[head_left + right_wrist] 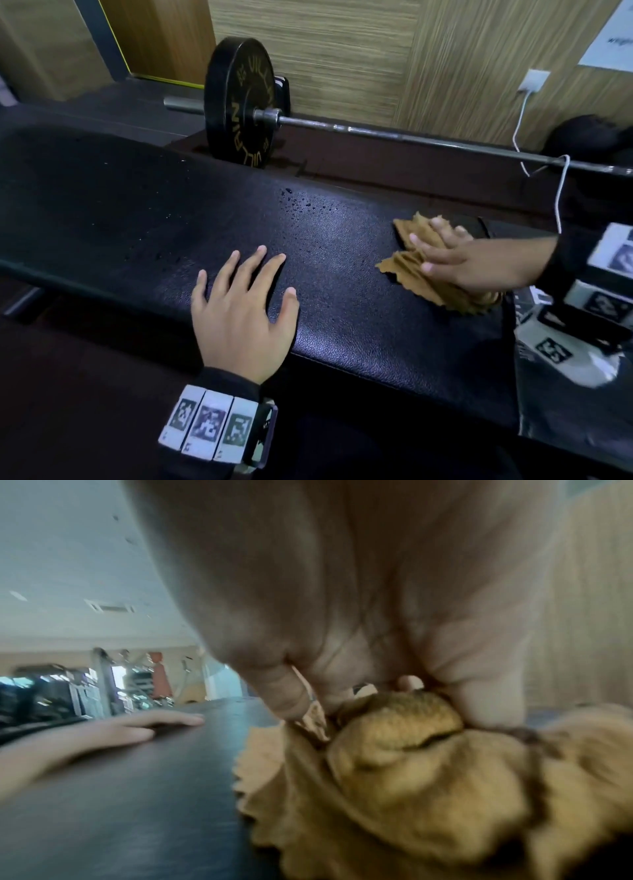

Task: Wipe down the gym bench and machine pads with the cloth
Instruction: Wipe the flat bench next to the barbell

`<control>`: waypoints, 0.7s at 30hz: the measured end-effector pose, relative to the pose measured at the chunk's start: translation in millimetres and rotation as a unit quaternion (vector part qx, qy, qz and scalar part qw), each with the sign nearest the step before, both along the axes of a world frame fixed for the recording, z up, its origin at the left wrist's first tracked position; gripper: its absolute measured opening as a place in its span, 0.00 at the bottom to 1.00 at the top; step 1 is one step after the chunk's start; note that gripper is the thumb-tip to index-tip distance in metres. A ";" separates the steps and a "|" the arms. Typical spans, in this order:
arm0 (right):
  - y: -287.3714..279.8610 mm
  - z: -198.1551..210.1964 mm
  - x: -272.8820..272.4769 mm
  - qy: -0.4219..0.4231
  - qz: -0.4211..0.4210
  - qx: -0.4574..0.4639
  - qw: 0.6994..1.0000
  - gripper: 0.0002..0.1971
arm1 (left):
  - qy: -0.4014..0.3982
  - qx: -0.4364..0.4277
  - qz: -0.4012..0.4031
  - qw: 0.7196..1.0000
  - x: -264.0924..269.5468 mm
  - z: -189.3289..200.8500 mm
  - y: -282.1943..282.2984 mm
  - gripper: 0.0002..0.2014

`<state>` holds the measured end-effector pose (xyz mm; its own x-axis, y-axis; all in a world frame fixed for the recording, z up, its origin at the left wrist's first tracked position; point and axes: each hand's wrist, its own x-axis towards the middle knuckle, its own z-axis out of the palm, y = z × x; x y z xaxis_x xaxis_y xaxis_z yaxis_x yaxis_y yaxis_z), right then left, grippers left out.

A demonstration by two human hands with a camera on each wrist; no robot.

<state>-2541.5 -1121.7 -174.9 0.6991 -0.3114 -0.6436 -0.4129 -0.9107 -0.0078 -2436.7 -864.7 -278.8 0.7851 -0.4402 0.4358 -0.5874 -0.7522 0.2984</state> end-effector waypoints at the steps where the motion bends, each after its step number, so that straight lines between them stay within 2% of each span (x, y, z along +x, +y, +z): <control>1: 14.1 -0.1 -2.1 0.006 0.023 0.010 1.000 0.33 | 0.000 -0.001 0.001 1.000 -0.1 -0.1 -0.1 0.22; 5: 55.2 -12.0 19.0 -0.009 0.121 -0.015 0.993 0.31 | -0.003 -0.002 -0.002 1.000 -0.4 0.2 0.7 0.22; 8: 50.8 -14.2 53.1 -0.036 0.125 -0.038 0.991 0.29 | -0.002 0.002 -0.006 1.000 -1.0 1.0 1.6 0.22; 13: -4.6 -12.1 80.4 -0.054 0.046 -0.073 0.995 0.30 | 0.013 0.010 -0.005 1.000 -1.7 3.1 2.7 0.22; 17: -41.2 -11.6 50.4 -0.028 -0.026 -0.101 0.994 0.30 | 0.021 0.016 -0.003 1.000 -2.3 4.0 1.9 0.23; 21: -26.3 -15.3 17.3 0.007 -0.052 -0.119 0.992 0.29 | 0.028 0.019 0.001 0.999 -2.1 5.0 0.7 0.23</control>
<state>-2524.2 -1148.0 -190.2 0.6466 -0.5253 -0.5531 -0.5033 -0.8387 0.2082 -2438.8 -864.0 -273.8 0.8085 -0.4534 0.3752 -0.5691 -0.7647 0.3023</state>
